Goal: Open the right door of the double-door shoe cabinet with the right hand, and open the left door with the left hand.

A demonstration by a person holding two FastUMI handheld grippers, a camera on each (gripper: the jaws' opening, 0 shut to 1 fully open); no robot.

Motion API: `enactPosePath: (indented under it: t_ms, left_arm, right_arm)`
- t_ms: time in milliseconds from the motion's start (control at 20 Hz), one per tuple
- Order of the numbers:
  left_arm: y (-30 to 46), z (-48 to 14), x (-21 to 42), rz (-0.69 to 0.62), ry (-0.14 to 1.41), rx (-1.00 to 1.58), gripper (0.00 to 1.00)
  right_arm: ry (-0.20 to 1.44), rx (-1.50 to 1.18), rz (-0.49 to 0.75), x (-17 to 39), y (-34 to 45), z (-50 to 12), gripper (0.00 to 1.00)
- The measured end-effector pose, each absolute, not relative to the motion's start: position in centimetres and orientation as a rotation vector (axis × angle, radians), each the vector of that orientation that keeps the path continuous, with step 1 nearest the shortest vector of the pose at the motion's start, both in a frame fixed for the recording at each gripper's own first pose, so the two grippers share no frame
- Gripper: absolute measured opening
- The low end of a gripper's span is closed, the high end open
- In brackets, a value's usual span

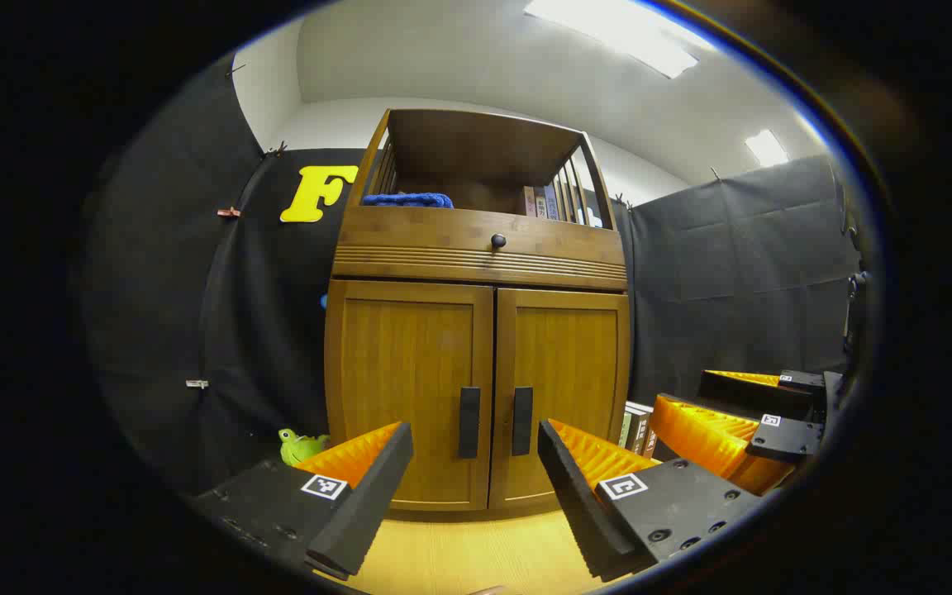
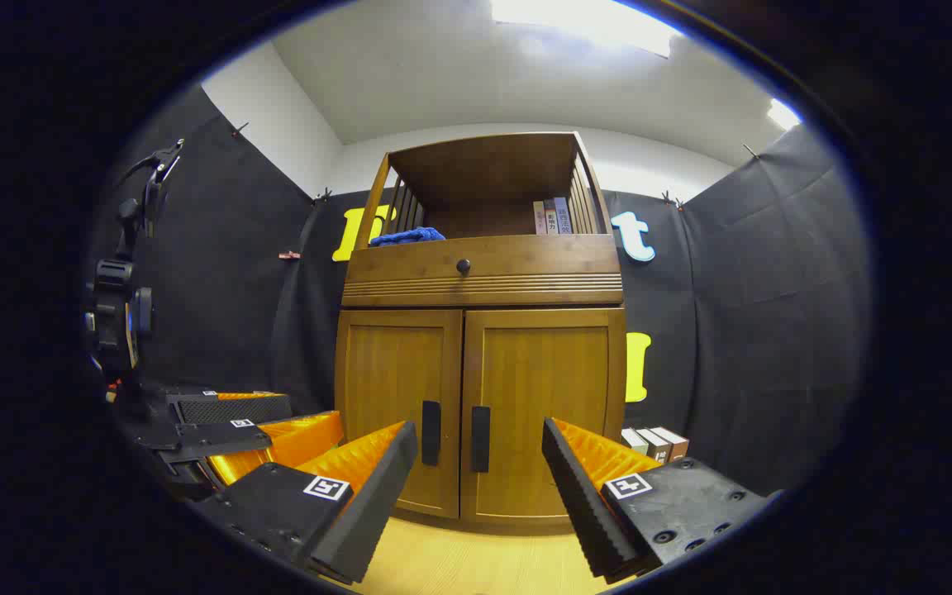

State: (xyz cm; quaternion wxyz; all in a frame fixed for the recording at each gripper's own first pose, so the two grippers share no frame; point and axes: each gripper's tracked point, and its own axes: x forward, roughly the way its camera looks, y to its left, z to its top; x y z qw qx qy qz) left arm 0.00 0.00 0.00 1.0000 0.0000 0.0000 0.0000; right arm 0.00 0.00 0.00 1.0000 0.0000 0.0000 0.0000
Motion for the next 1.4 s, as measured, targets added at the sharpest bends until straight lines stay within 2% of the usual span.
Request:
enactPosePath:
  t_ms: [650, 1400]
  left_arm:
    - [0.6, 1.0, -1.1, -0.013, -0.031, -0.03, 0.95]
    - [2.9, 1.0, -2.2, 0.063, -0.041, -0.032, 0.95]
  right_arm:
    - [-0.04, 0.047, -0.014, 0.2, -0.2, 1.1, 0.97]
    - [-0.03, 0.082, 0.005, 2.6, 0.5, 0.2, 0.97]
